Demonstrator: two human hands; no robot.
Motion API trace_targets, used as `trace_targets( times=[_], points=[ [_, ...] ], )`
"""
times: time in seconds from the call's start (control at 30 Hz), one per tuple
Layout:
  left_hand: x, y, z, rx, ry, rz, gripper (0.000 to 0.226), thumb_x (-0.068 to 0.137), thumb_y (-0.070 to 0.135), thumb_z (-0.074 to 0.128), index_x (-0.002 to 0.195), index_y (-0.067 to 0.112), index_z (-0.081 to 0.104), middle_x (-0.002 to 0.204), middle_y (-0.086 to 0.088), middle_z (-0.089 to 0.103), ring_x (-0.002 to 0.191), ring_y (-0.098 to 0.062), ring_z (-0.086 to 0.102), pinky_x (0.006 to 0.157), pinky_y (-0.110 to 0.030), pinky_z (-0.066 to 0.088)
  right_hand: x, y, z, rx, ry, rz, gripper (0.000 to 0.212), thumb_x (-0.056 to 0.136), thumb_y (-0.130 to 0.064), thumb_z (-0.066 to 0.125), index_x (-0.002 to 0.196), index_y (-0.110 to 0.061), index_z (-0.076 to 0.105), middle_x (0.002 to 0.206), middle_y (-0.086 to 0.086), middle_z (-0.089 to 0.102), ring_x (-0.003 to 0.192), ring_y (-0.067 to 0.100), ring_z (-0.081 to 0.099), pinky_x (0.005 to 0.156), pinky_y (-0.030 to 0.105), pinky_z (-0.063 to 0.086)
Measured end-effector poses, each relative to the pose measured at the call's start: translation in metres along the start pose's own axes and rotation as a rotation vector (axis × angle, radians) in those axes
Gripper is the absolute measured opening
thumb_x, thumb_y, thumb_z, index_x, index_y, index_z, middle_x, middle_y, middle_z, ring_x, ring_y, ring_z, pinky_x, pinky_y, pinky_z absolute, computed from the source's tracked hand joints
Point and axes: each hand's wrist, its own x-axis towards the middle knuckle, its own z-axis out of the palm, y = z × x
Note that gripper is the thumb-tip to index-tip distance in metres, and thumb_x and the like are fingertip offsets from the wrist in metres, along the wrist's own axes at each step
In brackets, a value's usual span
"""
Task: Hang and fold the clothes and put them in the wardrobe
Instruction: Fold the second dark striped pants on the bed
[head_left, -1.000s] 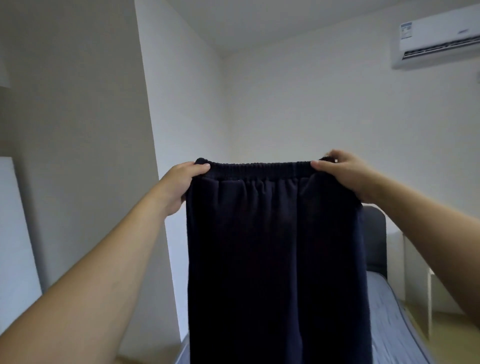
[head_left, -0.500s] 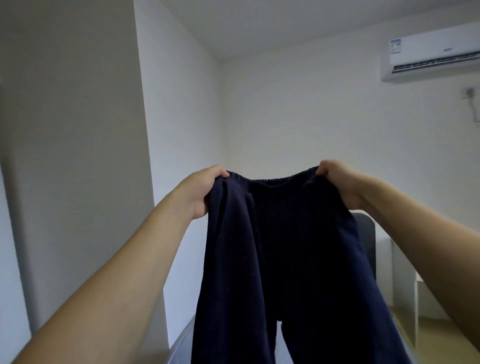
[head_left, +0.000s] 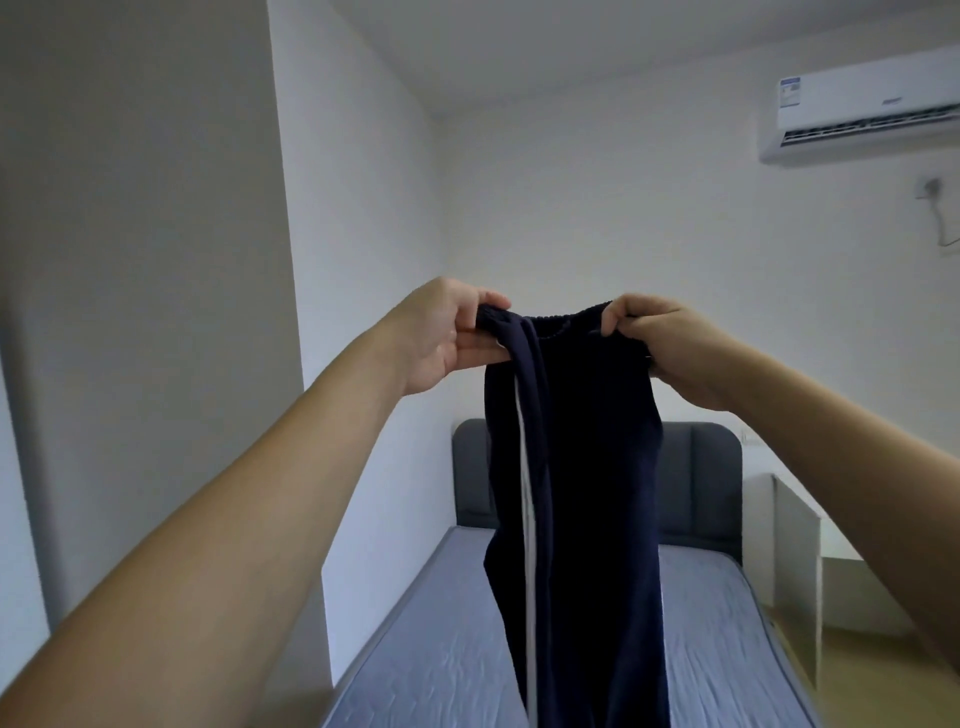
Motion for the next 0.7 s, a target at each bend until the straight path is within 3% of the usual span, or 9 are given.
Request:
trace_targets(
  times=[0.1,0.17,0.23,0.3,0.37,0.47,0.57,0.63,0.7],
  points=[
    [-0.002,-0.007,0.003,0.318,-0.063,0.181,0.034,0.087,-0.011,0.043,0.102,0.009,0.065,0.094,-0.011,0.067,0.078,-0.017,0.067,0.079,-0.03,0.059,-0.005,-0.003,-0.004,0.102,-0.045,0.046,0.034,0.087,0.006,0.033,0.079,-0.016,0.058,0.077,0.001,0.059,0.065,0.014,0.047,0.058,0.027,0.032],
    [-0.001,-0.012,0.009,0.613,-0.02,0.346,0.015,0.092,0.008,0.06,0.097,0.019,0.069,0.09,-0.002,0.064,0.079,-0.01,0.06,0.081,-0.025,0.051,-0.008,-0.006,-0.003,0.118,-0.086,0.061,0.032,0.082,0.006,0.032,0.082,-0.016,0.056,0.084,0.005,0.054,0.07,0.015,0.046,0.061,0.028,0.033],
    [0.001,-0.016,0.011,0.767,0.035,0.424,0.007,0.092,0.029,0.065,0.097,0.026,0.068,0.101,0.005,0.053,0.092,-0.007,0.053,0.083,-0.017,0.04,-0.012,-0.008,0.0,0.093,-0.137,0.053,0.029,0.083,0.006,0.036,0.086,-0.016,0.055,0.083,0.003,0.052,0.07,0.013,0.047,0.061,0.026,0.036],
    [0.004,-0.017,0.012,0.749,0.042,0.44,0.01,0.092,0.032,0.064,0.099,0.024,0.066,0.108,0.005,0.057,0.1,-0.01,0.056,0.085,-0.019,0.042,-0.014,-0.01,0.002,0.042,-0.18,0.034,0.022,0.087,0.003,0.046,0.09,-0.017,0.055,0.081,-0.001,0.054,0.072,0.011,0.049,0.065,0.025,0.038],
    [0.002,-0.017,0.015,0.689,0.038,0.442,0.01,0.092,0.027,0.065,0.096,0.019,0.065,0.098,0.0,0.069,0.093,-0.017,0.065,0.084,-0.035,0.053,-0.018,-0.011,0.004,-0.043,-0.194,0.014,0.012,0.088,-0.008,0.059,0.096,-0.016,0.058,0.084,-0.003,0.059,0.077,0.01,0.053,0.071,0.024,0.041],
    [-0.002,-0.018,0.022,0.638,0.06,0.465,0.011,0.09,0.026,0.069,0.094,0.016,0.066,0.093,-0.003,0.072,0.089,-0.021,0.068,0.086,-0.044,0.055,-0.019,-0.012,0.005,-0.172,-0.164,-0.006,0.03,0.081,-0.028,0.074,0.103,-0.012,0.061,0.09,-0.002,0.063,0.08,0.009,0.058,0.073,0.022,0.044],
    [-0.007,-0.018,0.029,0.585,-0.01,0.455,0.013,0.088,0.026,0.07,0.096,0.016,0.066,0.094,-0.003,0.073,0.09,-0.021,0.068,0.086,-0.039,0.054,-0.023,-0.014,0.007,-0.222,-0.123,-0.079,0.008,0.087,-0.019,0.069,0.089,-0.014,0.063,0.078,-0.001,0.056,0.071,0.01,0.051,0.062,0.021,0.039],
    [-0.011,-0.017,0.026,0.586,-0.137,0.318,0.029,0.082,0.025,0.065,0.104,0.006,0.064,0.096,-0.009,0.069,0.09,-0.027,0.064,0.087,-0.038,0.049,-0.024,-0.011,0.004,-0.18,-0.078,-0.101,0.014,0.091,-0.009,0.058,0.08,-0.018,0.06,0.069,-0.004,0.05,0.062,0.008,0.045,0.056,0.023,0.032],
    [-0.016,-0.017,0.024,0.679,-0.327,0.134,0.04,0.077,0.017,0.055,0.114,0.001,0.06,0.1,-0.009,0.064,0.094,-0.023,0.059,0.094,-0.037,0.043,-0.028,-0.009,0.0,-0.091,-0.063,-0.074,0.022,0.09,-0.004,0.05,0.075,-0.018,0.057,0.067,-0.003,0.047,0.059,0.009,0.043,0.054,0.024,0.032]
  ],
)
